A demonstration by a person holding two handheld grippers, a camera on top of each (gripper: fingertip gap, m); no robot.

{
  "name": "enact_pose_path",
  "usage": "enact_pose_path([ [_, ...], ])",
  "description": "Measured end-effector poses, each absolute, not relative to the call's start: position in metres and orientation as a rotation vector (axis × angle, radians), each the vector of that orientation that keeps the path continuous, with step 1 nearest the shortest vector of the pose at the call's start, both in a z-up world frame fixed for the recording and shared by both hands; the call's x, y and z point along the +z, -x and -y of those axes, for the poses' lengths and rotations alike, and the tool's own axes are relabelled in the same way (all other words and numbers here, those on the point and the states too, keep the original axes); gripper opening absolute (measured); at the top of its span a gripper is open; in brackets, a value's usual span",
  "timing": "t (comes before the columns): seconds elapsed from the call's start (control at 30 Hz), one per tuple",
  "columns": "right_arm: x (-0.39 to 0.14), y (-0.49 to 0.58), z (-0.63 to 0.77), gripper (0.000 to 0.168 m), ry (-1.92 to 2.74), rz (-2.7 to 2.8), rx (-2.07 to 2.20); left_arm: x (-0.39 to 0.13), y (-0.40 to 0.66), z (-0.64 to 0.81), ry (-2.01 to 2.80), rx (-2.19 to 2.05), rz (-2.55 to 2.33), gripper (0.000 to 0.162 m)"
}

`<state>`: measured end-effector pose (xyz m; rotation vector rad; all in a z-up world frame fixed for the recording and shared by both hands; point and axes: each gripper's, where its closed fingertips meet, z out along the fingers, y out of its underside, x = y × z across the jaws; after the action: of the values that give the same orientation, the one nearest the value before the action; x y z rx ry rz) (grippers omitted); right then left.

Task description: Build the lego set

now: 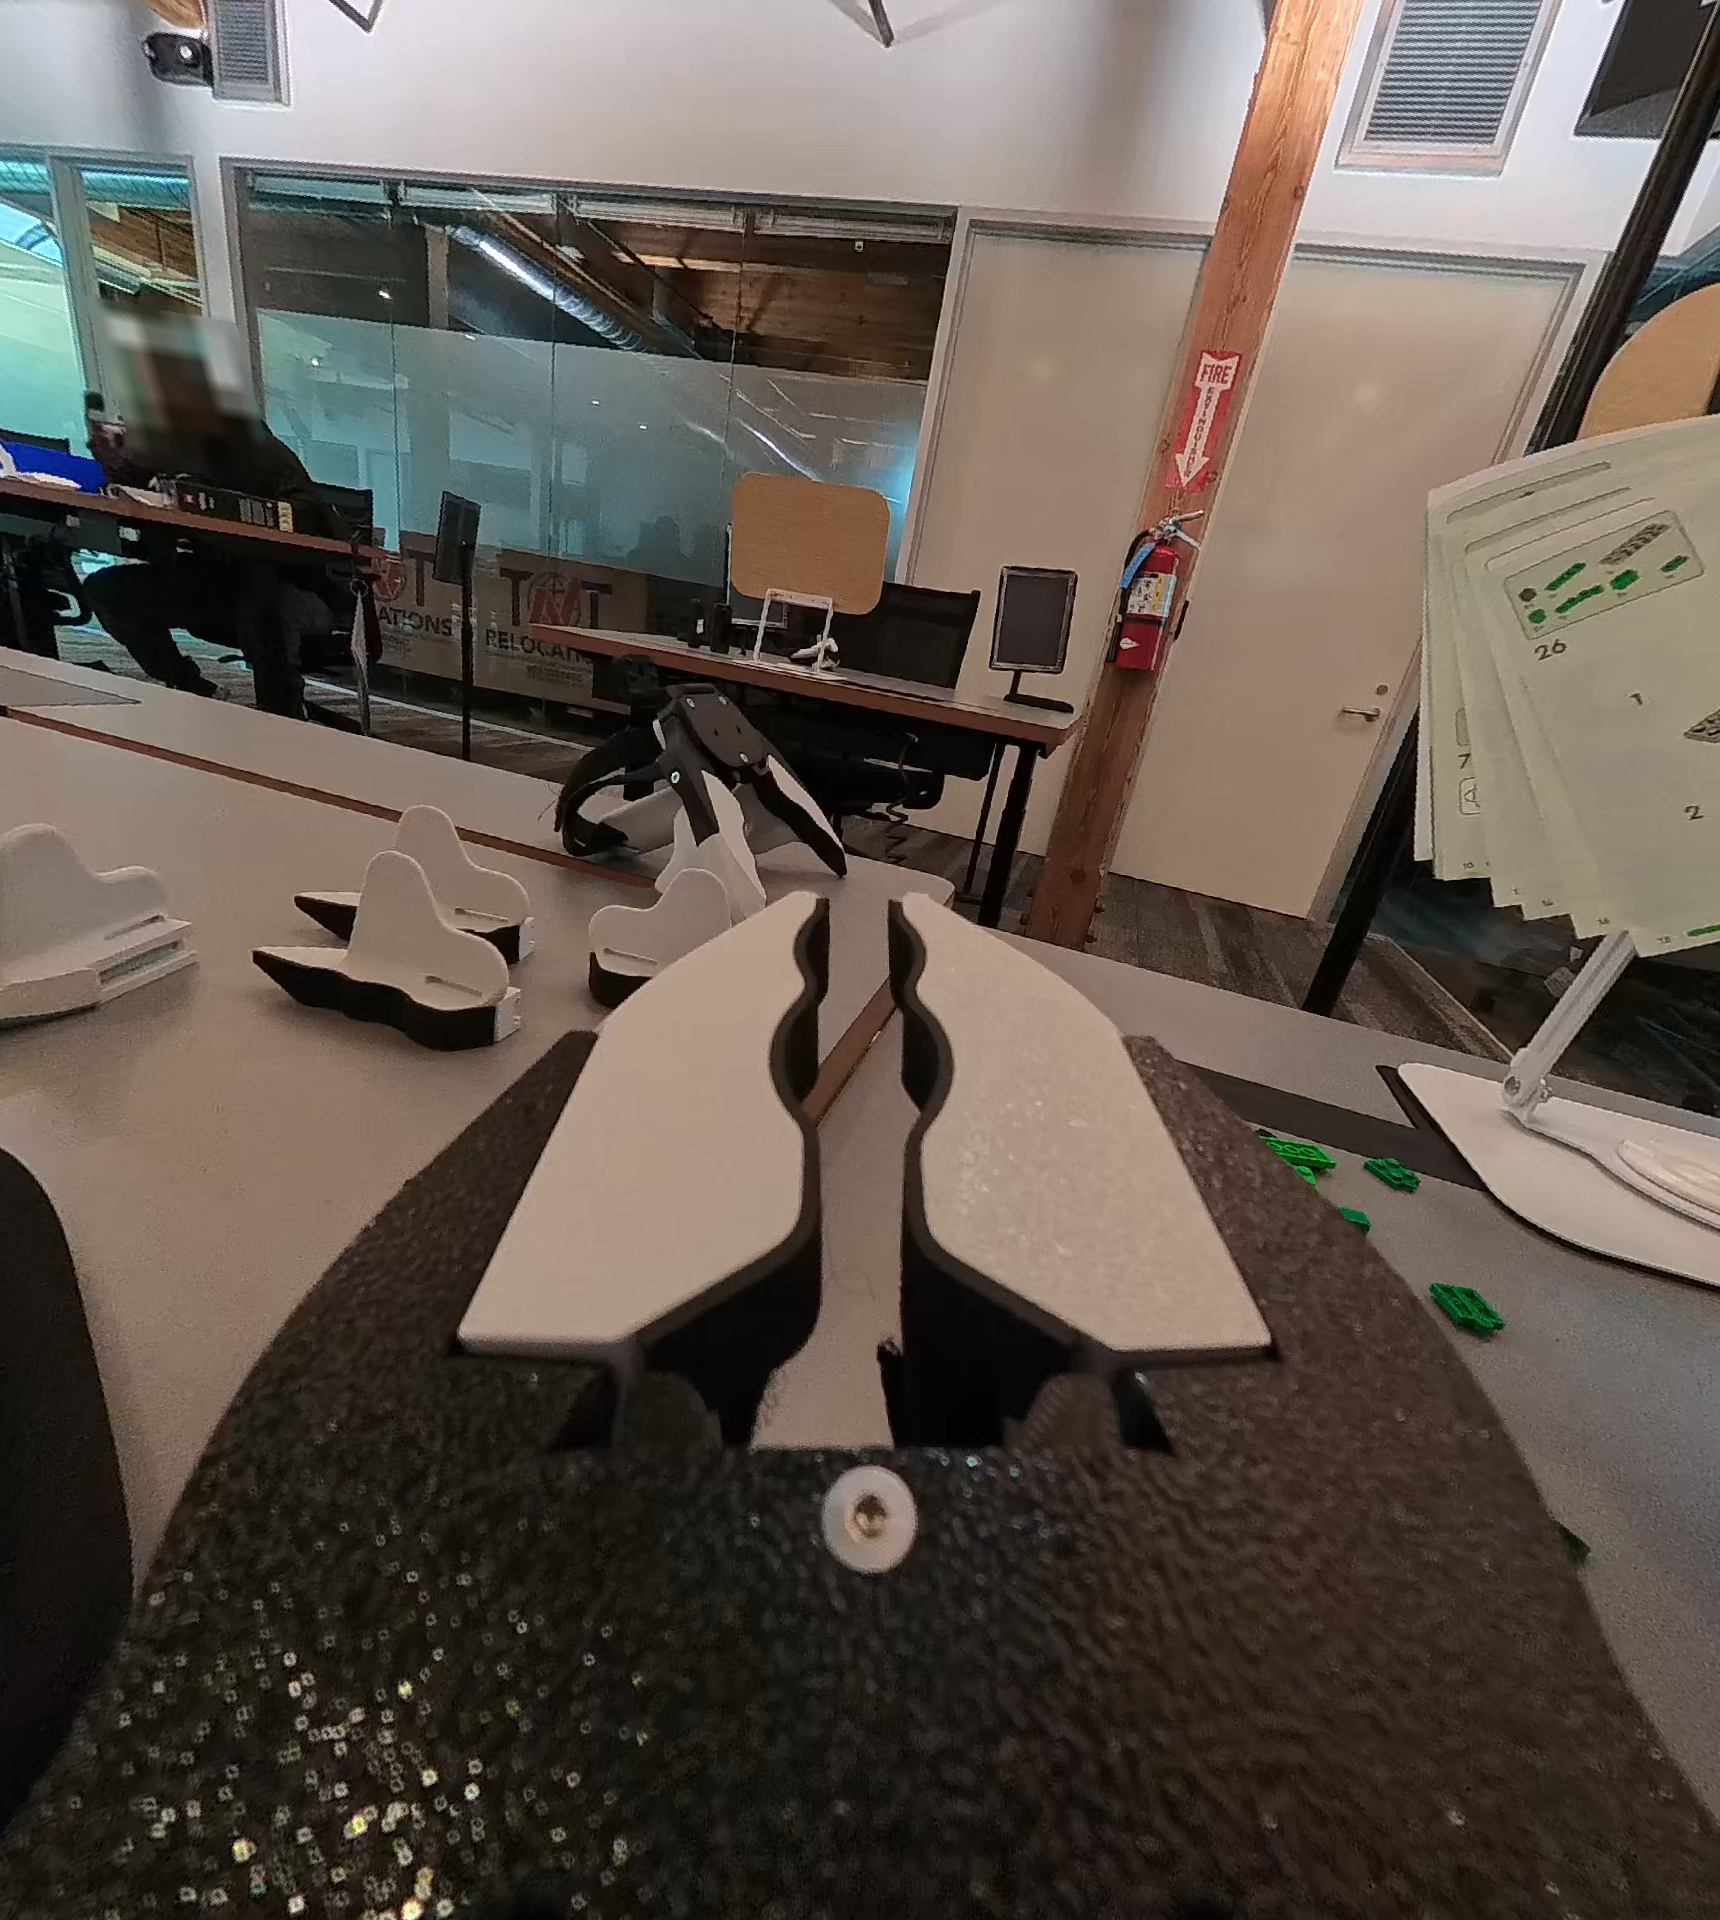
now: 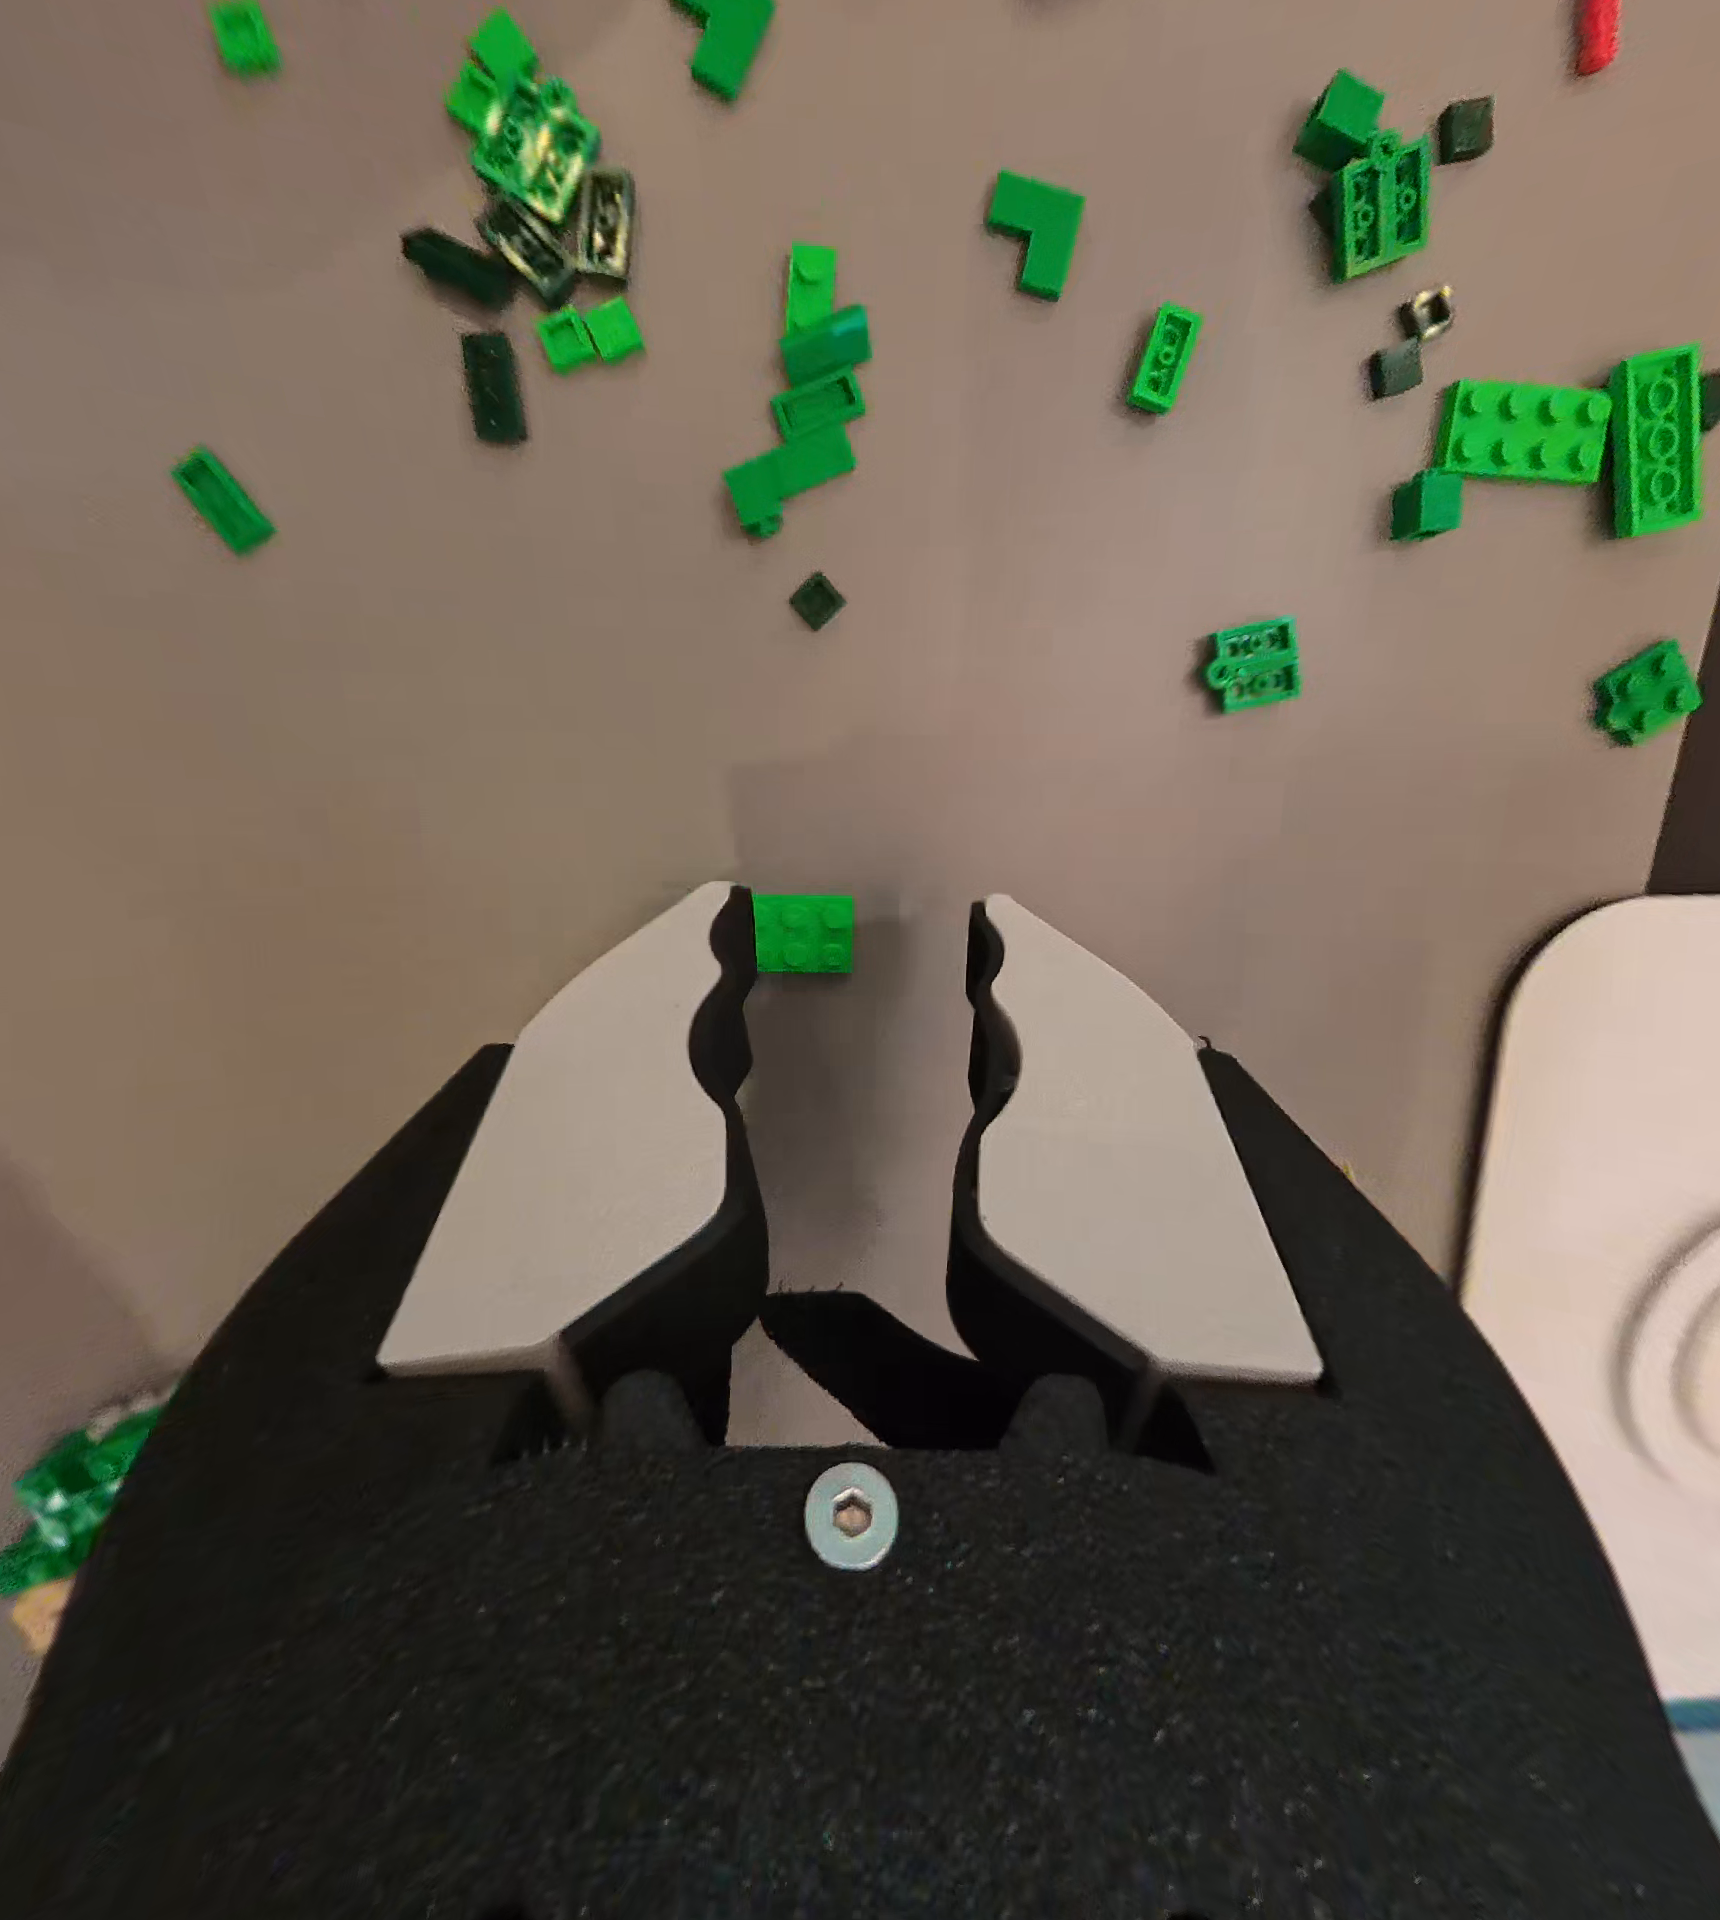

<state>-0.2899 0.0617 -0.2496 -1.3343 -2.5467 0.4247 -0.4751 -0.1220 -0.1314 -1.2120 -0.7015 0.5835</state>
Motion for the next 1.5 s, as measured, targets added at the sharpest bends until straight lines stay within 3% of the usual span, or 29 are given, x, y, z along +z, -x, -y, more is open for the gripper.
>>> enact_pose_path([
  [0.43,-0.269,0.271,-0.051,0.039,1.411,2.472,0.609,-0.132,0.474,0.120,1.216,0.574,0.698,0.010],
  [0.53,-0.273,0.271,-0.050,0.032,1.383,2.490,0.577,-0.132,0.474,0.120,1.216,0.577,0.699,0.010],
  [1.07,-0.262,0.334,-0.077,0.032,1.279,2.377,0.507,-0.132,0.473,0.118,1.219,0.569,0.694,0.010],
  [1.5,-0.270,0.314,-0.085,0.032,1.209,2.536,0.436,-0.133,0.473,0.117,1.221,0.565,0.692,0.010],
])
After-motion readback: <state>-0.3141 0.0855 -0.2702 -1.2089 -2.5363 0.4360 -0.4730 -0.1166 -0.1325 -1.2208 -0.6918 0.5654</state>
